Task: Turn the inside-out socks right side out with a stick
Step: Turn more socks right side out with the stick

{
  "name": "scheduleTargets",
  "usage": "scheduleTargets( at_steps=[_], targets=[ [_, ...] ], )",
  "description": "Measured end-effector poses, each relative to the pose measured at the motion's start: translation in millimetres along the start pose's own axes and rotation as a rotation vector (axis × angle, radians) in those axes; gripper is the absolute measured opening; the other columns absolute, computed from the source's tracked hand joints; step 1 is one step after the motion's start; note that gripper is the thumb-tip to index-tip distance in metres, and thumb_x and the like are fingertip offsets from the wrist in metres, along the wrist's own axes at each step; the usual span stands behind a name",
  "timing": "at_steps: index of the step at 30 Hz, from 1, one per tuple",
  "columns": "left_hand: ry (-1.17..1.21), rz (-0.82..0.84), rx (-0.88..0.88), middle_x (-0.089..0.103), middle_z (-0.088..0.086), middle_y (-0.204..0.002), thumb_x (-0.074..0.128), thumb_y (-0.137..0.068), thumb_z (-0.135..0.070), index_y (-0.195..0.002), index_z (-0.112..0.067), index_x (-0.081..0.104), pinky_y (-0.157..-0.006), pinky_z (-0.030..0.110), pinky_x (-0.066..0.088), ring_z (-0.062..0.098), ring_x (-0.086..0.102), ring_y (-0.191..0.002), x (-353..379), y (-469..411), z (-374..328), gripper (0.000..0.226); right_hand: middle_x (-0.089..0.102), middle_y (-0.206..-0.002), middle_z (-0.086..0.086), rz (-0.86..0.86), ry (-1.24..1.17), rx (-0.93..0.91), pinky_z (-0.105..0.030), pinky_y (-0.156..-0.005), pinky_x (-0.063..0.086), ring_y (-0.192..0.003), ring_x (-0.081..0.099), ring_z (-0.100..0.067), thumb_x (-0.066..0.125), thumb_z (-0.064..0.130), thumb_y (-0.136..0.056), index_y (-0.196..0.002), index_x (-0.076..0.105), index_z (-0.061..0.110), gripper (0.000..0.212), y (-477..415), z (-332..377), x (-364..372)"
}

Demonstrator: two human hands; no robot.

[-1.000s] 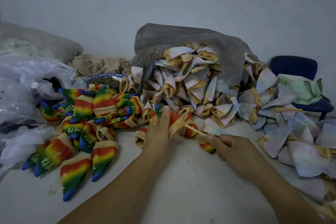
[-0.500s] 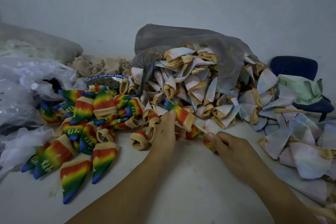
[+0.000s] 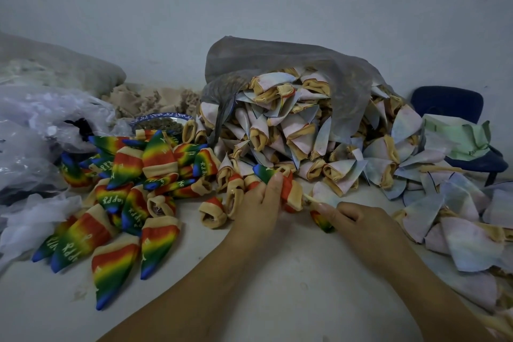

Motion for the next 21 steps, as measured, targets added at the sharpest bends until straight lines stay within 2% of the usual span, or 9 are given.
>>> scheduleTargets(
  at_steps=[2,5,7,9,10,14,17,19,21],
  targets=[
    [0.000,-0.006,0.009,0.043,-0.011,-0.049,0.034,-0.098,-0.057,-0.056,-0.025,0.049,-0.057,0.022,0.032,0.001,0.040,-0.045,0.9,-1.0,1.1,0.055,0.033,-0.044,0.005,-0.008,-0.026,0.009,-0.028,-0.050,0.027,-0.043,0.030,-0.008,0.036,0.081,-0.067,-0.053,0.037,0.019,0.064,0.9,2.4,3.4],
    [-0.026,-0.031,0.026,0.047,-0.016,-0.044,0.032,-0.100,-0.055,-0.057,-0.026,0.052,-0.054,0.015,0.034,-0.004,0.045,-0.045,1.3,-3.7,0.3,0.056,0.036,-0.041,0.007,-0.001,-0.094,0.045,-0.026,-0.050,0.028,-0.040,0.035,-0.007,0.033,0.080,-0.069,-0.047,0.045,0.025,0.061,5.1,7.7,12.3],
    [0.000,-0.020,0.028,0.048,-0.016,-0.045,0.033,-0.101,-0.054,-0.056,-0.028,0.056,-0.057,0.016,0.037,-0.003,0.046,-0.047,2.2,-6.2,-0.3,0.057,0.043,-0.041,0.010,0.004,-0.140,0.076,-0.025,-0.049,0.030,-0.042,0.043,-0.003,0.033,0.077,-0.074,-0.043,0.050,0.036,0.054,8.2,10.2,20.1],
    [0.009,-0.020,0.032,0.048,-0.012,-0.052,0.033,-0.101,-0.054,-0.060,-0.026,0.055,-0.064,0.025,0.039,0.003,0.047,-0.054,2.3,-8.6,1.6,0.054,0.051,-0.044,0.013,0.019,-0.176,0.114,-0.021,-0.051,0.036,-0.047,0.050,0.001,0.036,0.074,-0.078,-0.044,0.053,0.042,0.050,9.9,9.9,26.8],
    [-0.008,-0.031,0.031,0.048,-0.009,-0.056,0.033,-0.101,-0.054,-0.064,-0.024,0.054,-0.065,0.028,0.040,0.006,0.047,-0.056,0.5,-9.2,3.9,0.052,0.051,-0.044,0.014,0.034,-0.184,0.122,-0.021,-0.052,0.038,-0.046,0.050,0.002,0.038,0.072,-0.080,-0.044,0.054,0.041,0.050,10.0,9.8,29.3],
    [-0.004,-0.081,0.044,0.048,-0.015,-0.050,0.033,-0.098,-0.058,-0.059,-0.024,0.053,-0.055,0.013,0.036,-0.004,0.045,-0.048,-6.1,-6.5,9.5,0.055,0.040,-0.040,0.007,0.063,-0.115,0.064,-0.025,-0.051,0.032,-0.038,0.039,-0.005,0.043,0.072,-0.080,-0.046,0.050,0.030,0.054,2.6,9.2,24.0],
    [0.061,-0.065,-0.014,0.051,-0.018,-0.050,0.037,-0.095,-0.061,-0.062,-0.021,0.063,-0.060,0.016,0.040,-0.006,0.048,-0.051,-4.2,-3.5,11.0,0.058,0.031,-0.043,0.006,0.064,-0.078,0.035,-0.026,-0.050,0.027,-0.039,0.030,-0.007,0.043,0.080,-0.071,-0.051,0.040,0.019,0.064,-3.7,3.9,9.8],
    [0.118,-0.061,-0.041,0.048,-0.015,-0.046,0.043,-0.089,-0.064,-0.054,-0.024,0.060,-0.055,0.010,0.040,-0.004,0.046,-0.046,-3.5,-2.5,10.1,0.056,0.032,-0.044,0.007,0.075,-0.029,0.010,-0.025,-0.048,0.025,-0.040,0.030,-0.007,0.041,0.084,-0.066,-0.052,0.040,0.019,0.066,-4.5,-0.3,1.3],
    [0.149,-0.048,-0.082,0.048,-0.012,-0.044,0.047,-0.090,-0.062,-0.045,-0.029,0.060,-0.049,0.006,0.039,-0.003,0.048,-0.044,-1.7,-1.4,10.7,0.056,0.035,-0.045,0.007,0.100,0.023,-0.020,-0.022,-0.046,0.024,-0.041,0.033,-0.006,0.040,0.084,-0.066,-0.055,0.047,0.019,0.067,-3.9,-3.7,-3.1]
  ],
)
Point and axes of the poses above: each hand's wrist, its own y-axis away from the middle knuckle, its own x-axis out of the palm, z = x × y, the point moved 6 cm from there along -y, towards the middle knuckle
